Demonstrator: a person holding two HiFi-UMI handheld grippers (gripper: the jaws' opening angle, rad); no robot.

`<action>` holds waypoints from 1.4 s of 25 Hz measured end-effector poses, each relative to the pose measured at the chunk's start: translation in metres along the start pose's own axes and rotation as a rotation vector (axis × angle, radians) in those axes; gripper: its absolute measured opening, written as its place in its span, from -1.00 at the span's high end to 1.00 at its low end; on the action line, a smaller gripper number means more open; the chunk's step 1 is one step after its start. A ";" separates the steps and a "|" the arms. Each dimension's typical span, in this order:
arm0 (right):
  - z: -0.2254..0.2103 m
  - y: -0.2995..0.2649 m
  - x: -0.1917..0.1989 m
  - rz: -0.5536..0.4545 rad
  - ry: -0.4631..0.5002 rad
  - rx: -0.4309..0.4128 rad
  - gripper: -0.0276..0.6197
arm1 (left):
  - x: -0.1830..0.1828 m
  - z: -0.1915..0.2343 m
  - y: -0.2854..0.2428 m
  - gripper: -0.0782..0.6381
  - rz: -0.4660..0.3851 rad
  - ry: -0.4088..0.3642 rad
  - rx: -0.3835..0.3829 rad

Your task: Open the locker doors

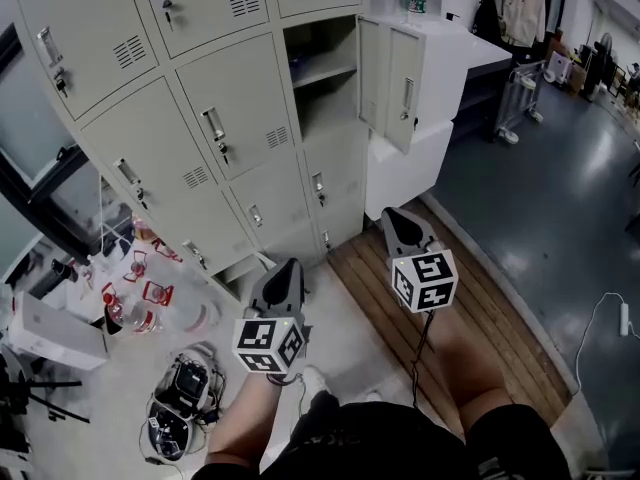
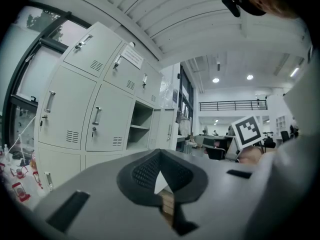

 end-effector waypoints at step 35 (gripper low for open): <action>-0.030 0.084 0.002 -0.038 -0.022 -0.096 0.91 | 0.010 -0.095 0.028 0.79 -0.037 -0.026 -0.083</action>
Point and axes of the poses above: the fingertips, and each gripper's own axes: y backward along the fingers, z to its left, x out of its underside, the point moved 7 cm from there along y, backward along the fingers, and after that the axes turned 14 degrees about x, right-handed, at the moved point
